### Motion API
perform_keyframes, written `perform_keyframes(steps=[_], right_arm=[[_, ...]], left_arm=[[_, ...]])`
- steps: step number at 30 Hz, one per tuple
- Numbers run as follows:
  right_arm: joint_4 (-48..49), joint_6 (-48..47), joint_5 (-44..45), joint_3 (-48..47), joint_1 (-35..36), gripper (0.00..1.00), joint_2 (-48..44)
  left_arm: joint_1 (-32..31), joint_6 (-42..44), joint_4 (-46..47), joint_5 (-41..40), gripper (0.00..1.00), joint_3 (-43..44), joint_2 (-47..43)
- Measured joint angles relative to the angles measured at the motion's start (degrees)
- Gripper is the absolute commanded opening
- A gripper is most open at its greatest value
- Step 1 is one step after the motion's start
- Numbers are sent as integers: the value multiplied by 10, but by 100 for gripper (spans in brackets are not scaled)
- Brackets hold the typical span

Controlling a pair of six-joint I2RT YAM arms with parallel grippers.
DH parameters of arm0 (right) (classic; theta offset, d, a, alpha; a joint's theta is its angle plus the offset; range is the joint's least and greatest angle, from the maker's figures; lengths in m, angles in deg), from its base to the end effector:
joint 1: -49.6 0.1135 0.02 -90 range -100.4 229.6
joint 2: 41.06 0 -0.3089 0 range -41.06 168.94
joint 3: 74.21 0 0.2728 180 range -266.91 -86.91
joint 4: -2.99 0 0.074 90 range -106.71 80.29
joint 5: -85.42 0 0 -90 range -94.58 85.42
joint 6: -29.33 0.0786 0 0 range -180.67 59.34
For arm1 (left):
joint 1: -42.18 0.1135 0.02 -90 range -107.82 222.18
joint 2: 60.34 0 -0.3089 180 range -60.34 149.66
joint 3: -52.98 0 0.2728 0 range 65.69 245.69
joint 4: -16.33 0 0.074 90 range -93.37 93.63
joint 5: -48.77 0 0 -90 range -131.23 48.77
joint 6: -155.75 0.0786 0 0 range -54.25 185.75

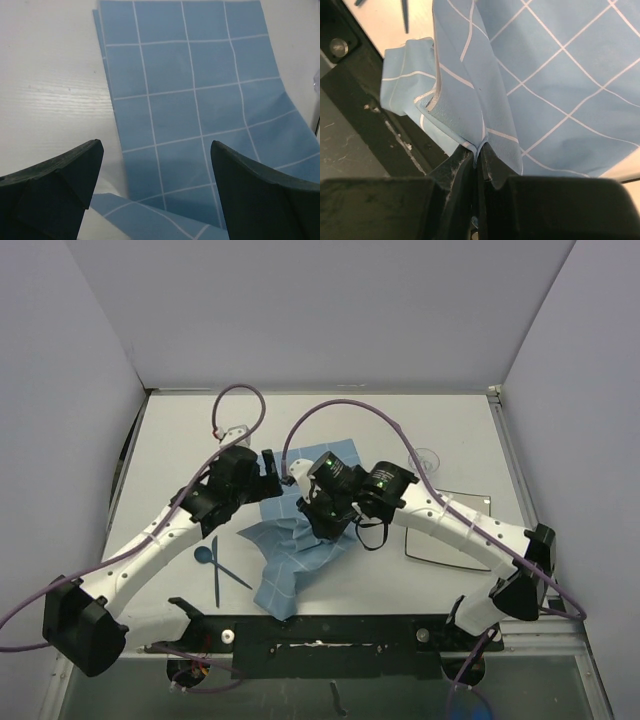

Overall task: Set the dinner table for one person
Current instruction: Flatten out the napkin at the center of the board.

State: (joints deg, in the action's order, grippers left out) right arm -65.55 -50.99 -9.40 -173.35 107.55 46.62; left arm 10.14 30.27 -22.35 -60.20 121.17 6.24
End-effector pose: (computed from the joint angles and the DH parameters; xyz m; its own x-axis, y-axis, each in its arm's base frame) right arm 0.1842 0.3066 0.3485 -0.5852 -0.6190 -0.5239 -0.7815 0.6027 0.1609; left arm 0.2579 -0.1313 0.3152 -0.5797 -0.2847 -0.7635 -0.0671 0.9505 -0.3035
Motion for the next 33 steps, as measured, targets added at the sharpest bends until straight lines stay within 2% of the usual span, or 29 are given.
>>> perform_keyframes(steps=[2,6,7,8,12,14,22,29,33], right_arm=[[-3,-1,-14,0,5,13,-8],[-16,1,-37,12,36,48,-46],[-20,6,-40,17,46,62,-57],[-25,9,-42,23,57,70,-71],[-47,27,-49,31,89,73,-123],[-54,39,-46,31,92,79,-146],[-79,82,-11,31,127,79,-190],[-85,89,47,26,115,76,-131],[-68,87,32,4,25,74,-54]], left_arm=[[-27,-5,-9,1,88,-4,16],[-58,-8,-16,0,88,-3,26],[-61,-10,-19,0,88,-2,26],[-63,-12,-21,0,87,0,26],[-78,-26,-25,-4,86,8,25],[-97,-35,-28,-9,86,9,24],[-194,-76,-64,-51,86,9,-10],[-184,-84,-107,-89,86,16,-16],[-111,-76,-98,-55,86,31,4]])
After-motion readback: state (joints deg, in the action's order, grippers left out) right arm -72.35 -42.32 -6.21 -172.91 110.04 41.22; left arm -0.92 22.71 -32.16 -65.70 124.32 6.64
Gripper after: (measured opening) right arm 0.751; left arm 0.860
